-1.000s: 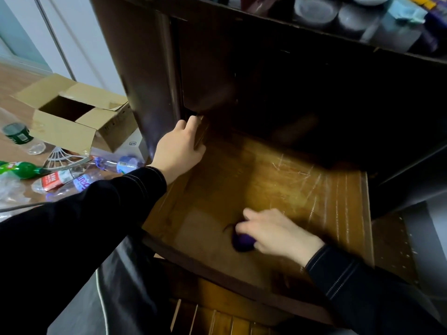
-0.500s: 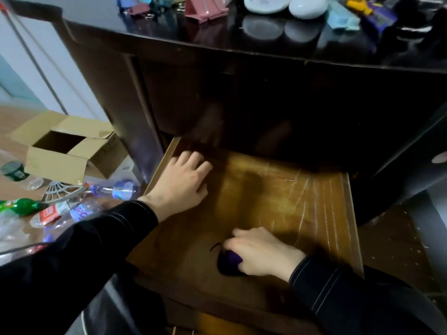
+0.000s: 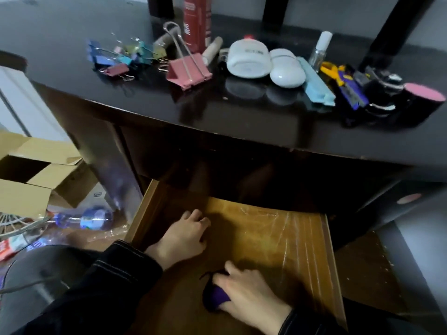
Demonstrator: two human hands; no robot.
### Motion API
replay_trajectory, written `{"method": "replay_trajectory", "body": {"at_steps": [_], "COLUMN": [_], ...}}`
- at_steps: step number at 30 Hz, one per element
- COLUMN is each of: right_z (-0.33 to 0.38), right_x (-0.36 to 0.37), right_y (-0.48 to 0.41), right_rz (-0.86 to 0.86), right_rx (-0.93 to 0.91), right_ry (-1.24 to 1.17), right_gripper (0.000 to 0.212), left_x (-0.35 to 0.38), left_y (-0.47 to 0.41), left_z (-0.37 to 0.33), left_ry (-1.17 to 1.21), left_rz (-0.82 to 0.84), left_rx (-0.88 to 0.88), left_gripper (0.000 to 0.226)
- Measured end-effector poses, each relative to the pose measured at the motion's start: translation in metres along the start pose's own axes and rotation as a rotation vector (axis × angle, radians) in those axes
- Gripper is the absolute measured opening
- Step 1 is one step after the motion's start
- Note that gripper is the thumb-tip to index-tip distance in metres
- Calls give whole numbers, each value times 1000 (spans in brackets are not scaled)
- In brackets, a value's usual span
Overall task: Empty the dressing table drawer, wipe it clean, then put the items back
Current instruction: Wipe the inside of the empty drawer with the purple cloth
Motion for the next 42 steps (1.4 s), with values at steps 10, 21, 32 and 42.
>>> {"method": "replay_trajectory", "body": {"at_steps": [10, 21, 32, 42], "right_z": [-66, -59, -68, -93], "right_x": [-79, -37, -57, -88], "right_y": [-54, -29, -37, -48], "right_rz": [-376, -380, -445, -513], "right_rx": [383, 324, 444, 479], "right_ry": [99, 236, 106, 243], "right_gripper": [43, 57, 52, 42], "left_x": [-12, -12, -13, -18], "left_y": [1, 0, 5, 7], "left_z": [1, -8, -7, -10], "left_ry": [14, -53, -44, -55], "left_rz": [44, 105, 140, 150], "left_rx": [6, 18, 12, 10], "left_gripper": [48, 46, 45, 46]}}
Point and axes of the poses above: each hand's wrist, its own y-axis away from the middle knuckle, its own x-axis out of the palm, z = x × y, the point moved 7 cm from there along -y, towards the middle knuckle, and after that the axes turned 11 degrees about -z, right-handed, at the moved point
